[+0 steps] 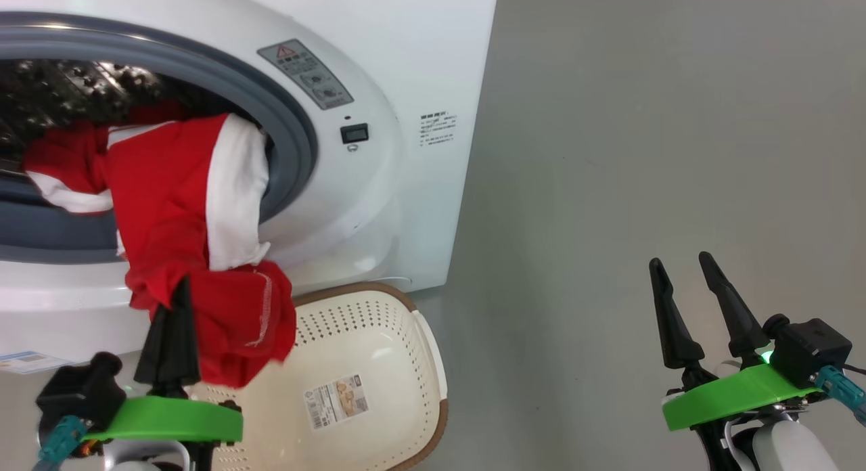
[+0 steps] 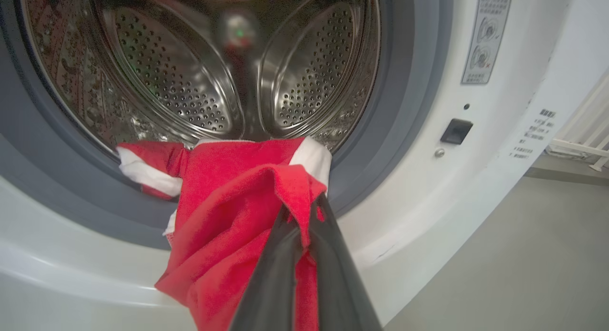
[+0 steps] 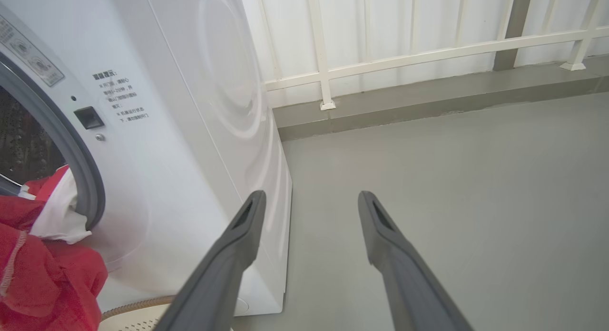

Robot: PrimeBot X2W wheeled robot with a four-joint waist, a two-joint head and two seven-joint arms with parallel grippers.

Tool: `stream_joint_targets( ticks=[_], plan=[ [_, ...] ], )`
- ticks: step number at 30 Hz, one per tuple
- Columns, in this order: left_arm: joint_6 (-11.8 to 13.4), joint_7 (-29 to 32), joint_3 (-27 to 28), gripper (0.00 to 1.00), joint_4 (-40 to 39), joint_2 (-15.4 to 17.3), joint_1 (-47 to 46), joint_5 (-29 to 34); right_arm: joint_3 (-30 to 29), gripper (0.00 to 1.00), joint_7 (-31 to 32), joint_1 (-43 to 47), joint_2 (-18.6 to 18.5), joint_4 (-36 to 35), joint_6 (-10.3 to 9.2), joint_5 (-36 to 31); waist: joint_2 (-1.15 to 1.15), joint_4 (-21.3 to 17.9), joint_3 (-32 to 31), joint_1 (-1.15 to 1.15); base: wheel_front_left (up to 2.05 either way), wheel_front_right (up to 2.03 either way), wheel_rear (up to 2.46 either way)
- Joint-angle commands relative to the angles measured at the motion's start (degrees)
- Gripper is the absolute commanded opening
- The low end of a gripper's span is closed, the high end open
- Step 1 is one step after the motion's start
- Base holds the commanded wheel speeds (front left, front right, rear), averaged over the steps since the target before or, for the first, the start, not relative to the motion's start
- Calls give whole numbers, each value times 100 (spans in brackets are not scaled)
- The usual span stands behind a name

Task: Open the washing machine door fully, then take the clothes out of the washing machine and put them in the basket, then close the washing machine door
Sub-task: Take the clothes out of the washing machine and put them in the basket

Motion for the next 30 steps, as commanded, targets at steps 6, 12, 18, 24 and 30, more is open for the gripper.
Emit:
stream_joint_targets(
  ticks=[6,12,18,24,30],
  plan=[
    [-147,-28,117,0,1205,100,-316,54,144,100,-37,-281,-18,-173,36,47,0,-189,366,0,0,0,0],
    [-207,-28,291,1,1996,107,-809,303,150,100,-37,-385,9,-214,36,56,0,-319,663,0,0,0,0],
    [-230,-28,389,2,2682,198,-1341,558,176,100,-37,-536,45,-228,36,112,0,-500,1008,0,0,0,0],
    [-235,-28,379,17,3175,338,-1795,638,171,100,-37,-681,65,-250,36,146,0,-596,1278,0,0,0,0],
    [-236,-28,396,45,3359,372,-2019,660,131,100,-37,-736,73,-257,36,163,0,-586,1368,0,0,0,0]
  ],
)
